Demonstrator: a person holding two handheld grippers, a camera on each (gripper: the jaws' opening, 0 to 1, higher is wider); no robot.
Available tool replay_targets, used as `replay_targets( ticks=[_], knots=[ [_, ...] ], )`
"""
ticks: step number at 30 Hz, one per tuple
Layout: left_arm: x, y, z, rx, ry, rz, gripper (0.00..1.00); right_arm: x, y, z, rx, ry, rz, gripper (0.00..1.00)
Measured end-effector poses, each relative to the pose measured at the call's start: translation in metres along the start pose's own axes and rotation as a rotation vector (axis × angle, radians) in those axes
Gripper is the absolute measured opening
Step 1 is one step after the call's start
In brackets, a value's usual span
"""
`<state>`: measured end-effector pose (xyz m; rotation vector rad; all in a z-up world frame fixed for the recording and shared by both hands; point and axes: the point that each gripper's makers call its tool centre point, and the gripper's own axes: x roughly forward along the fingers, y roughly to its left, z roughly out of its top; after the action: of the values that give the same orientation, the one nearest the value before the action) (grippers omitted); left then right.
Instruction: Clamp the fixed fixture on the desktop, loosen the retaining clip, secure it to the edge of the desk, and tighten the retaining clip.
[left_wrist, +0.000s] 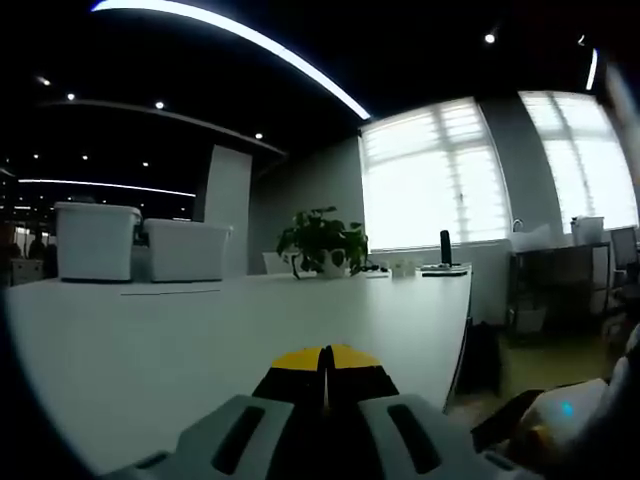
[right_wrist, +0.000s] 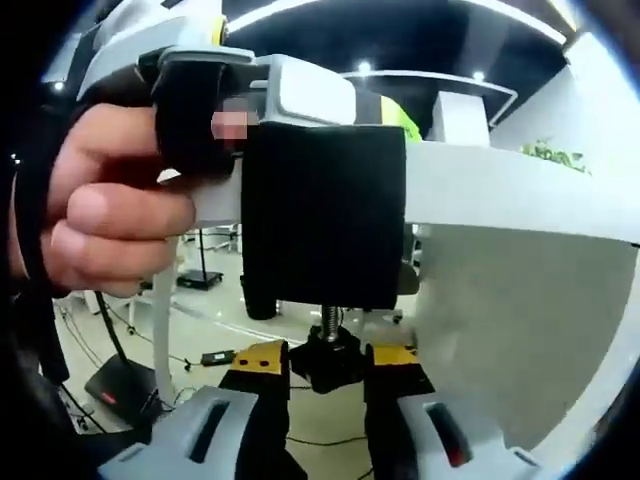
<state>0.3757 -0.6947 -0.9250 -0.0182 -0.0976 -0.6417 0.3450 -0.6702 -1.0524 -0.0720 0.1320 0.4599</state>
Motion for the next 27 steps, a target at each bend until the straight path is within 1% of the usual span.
replay_targets(
  ticks=[1,2,4,6,7,11,13,14,16,18,20,21,24,27],
  knots=[
    [0.000,0.000,0.000,0.001,-0.001,0.000,0.01,-0.002,0.001,0.001,-0.024,-0.003,-0.001,0.25],
    [0.000,0.000,0.000,0.002,-0.002,-0.001,0.01,-0.002,0.002,0.001,-0.026,-0.007,0.005,0.25],
    [-0.001,0.000,0.000,0.002,-0.001,-0.001,0.01,-0.003,0.003,0.001,-0.004,-0.012,0.038,0.25],
    [-0.001,0.001,0.000,0.000,0.000,0.000,0.01,-0.003,0.003,0.001,-0.029,-0.013,0.069,0.24],
    [-0.001,0.001,0.000,0.000,0.001,0.000,0.01,-0.004,0.006,0.001,-0.046,-0.013,0.112,0.24],
    [-0.001,0.001,-0.001,-0.002,0.003,0.000,0.01,-0.003,0.009,0.001,-0.069,-0.002,0.235,0.24],
    [-0.001,0.001,-0.001,-0.001,0.002,0.000,0.01,-0.001,0.011,0.001,-0.064,-0.001,0.317,0.24],
    [-0.001,0.001,-0.001,-0.002,0.003,0.000,0.01,-0.001,0.011,0.001,-0.068,-0.005,0.338,0.24],
    [-0.001,0.001,-0.001,-0.001,0.003,-0.001,0.01,-0.001,0.013,0.002,-0.080,-0.019,0.404,0.24],
    [-0.001,0.001,-0.001,-0.002,0.004,-0.001,0.01,-0.003,0.016,0.004,-0.068,-0.027,0.475,0.24],
    [0.000,0.001,-0.001,-0.002,0.005,-0.001,0.01,-0.002,0.017,0.004,-0.101,-0.041,0.528,0.24],
    [0.000,0.001,-0.002,-0.004,0.006,-0.002,0.01,-0.001,0.016,0.003,-0.101,-0.042,0.554,0.24],
    [0.001,0.002,-0.002,-0.010,0.009,-0.003,0.01,-0.002,0.022,0.004,-0.107,-0.054,0.636,0.24],
    [0.002,0.003,-0.003,-0.010,0.009,-0.002,0.01,0.001,0.023,0.003,-0.109,-0.063,0.692,0.24]
  ],
)
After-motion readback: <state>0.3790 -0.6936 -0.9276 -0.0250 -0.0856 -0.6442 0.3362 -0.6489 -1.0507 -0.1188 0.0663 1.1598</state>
